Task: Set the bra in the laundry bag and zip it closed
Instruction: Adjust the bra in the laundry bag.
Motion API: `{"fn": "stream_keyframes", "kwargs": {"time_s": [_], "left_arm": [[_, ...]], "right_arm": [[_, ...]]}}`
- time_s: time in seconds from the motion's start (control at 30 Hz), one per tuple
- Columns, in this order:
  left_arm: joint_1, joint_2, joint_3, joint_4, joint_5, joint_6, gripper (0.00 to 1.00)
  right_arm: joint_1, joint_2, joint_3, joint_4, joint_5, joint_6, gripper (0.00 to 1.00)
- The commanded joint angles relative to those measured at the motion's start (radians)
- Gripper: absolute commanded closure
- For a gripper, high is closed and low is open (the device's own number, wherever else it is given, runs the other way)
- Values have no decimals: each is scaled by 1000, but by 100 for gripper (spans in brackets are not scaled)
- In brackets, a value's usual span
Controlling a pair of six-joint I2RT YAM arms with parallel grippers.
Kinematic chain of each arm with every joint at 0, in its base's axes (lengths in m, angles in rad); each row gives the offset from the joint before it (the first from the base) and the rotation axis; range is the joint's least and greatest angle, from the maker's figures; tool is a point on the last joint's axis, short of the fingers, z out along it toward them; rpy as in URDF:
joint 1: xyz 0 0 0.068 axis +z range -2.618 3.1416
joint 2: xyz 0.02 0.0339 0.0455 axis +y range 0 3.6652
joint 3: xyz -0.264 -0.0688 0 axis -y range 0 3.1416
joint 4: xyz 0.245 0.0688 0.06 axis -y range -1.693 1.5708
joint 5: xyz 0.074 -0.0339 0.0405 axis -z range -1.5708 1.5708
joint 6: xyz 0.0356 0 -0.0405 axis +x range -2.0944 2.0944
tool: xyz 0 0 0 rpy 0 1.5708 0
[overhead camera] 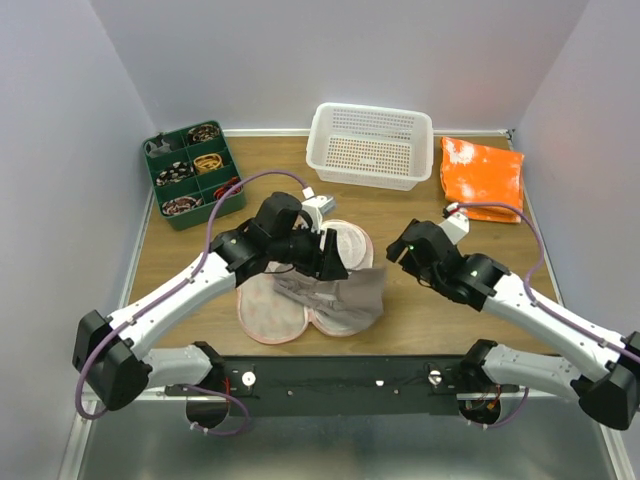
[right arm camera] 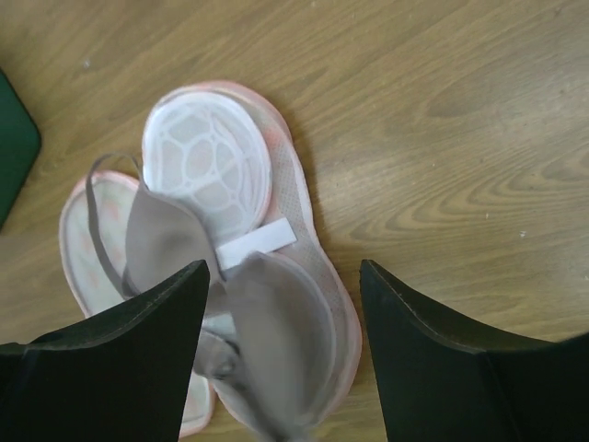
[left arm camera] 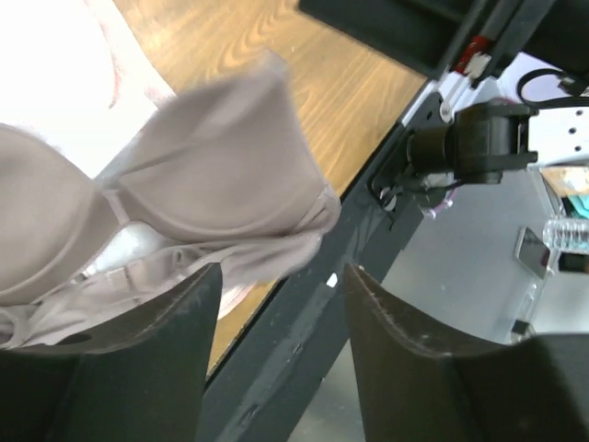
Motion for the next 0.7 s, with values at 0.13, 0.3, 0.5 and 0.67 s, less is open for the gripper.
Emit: {"fn": "stream_keyframes", "kwargs": {"time_s": [0.13, 0.3, 0.5, 0.67], "left_arm": [[2, -78, 50, -35, -139, 57, 27], [14, -15, 42, -61, -241, 61, 27], [43, 45, -5, -3, -282, 49, 27], [80, 92, -42, 46, -291, 27, 28]], "right_arm": [[-14, 4, 77, -14, -35, -47, 25], [-15, 96, 47, 13, -165, -52, 25], [-15, 79, -13, 21, -212, -27, 24], [-14, 32, -30, -40, -176, -19, 23]]}}
